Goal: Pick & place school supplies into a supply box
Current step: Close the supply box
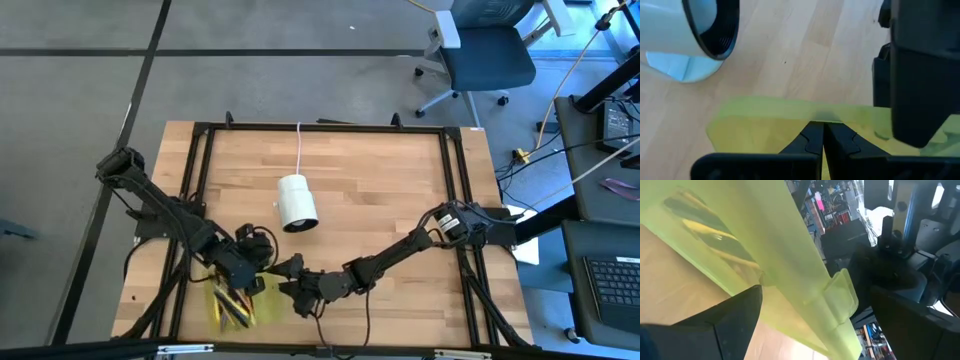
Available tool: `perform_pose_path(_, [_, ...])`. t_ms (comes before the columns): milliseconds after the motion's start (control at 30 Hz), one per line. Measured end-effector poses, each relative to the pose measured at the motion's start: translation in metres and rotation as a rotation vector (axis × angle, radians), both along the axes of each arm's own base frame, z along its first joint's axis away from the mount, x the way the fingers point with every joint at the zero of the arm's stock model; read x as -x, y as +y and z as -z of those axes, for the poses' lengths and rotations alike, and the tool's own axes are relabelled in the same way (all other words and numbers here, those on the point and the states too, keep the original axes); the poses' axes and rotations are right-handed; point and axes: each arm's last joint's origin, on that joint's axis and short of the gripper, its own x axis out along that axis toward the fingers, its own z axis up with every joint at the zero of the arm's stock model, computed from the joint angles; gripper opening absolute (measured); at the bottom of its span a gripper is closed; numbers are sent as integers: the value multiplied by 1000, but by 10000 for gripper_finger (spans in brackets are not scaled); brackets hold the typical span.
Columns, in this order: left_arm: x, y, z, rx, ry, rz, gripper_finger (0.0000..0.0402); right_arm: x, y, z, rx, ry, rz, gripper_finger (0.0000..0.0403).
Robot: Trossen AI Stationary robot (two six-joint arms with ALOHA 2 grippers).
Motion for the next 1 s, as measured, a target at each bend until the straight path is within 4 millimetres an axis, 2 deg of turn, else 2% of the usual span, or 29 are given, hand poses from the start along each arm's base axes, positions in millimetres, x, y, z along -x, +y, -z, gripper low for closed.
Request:
perform_pose_path(433, [5,0,-6,83,15,22,1,-1,0,-6,-22,-55,11,369])
perform_pose_path(1000, [31,17,-46,172,-140,-2,1,-3,-4,-11,-43,-96,9,369])
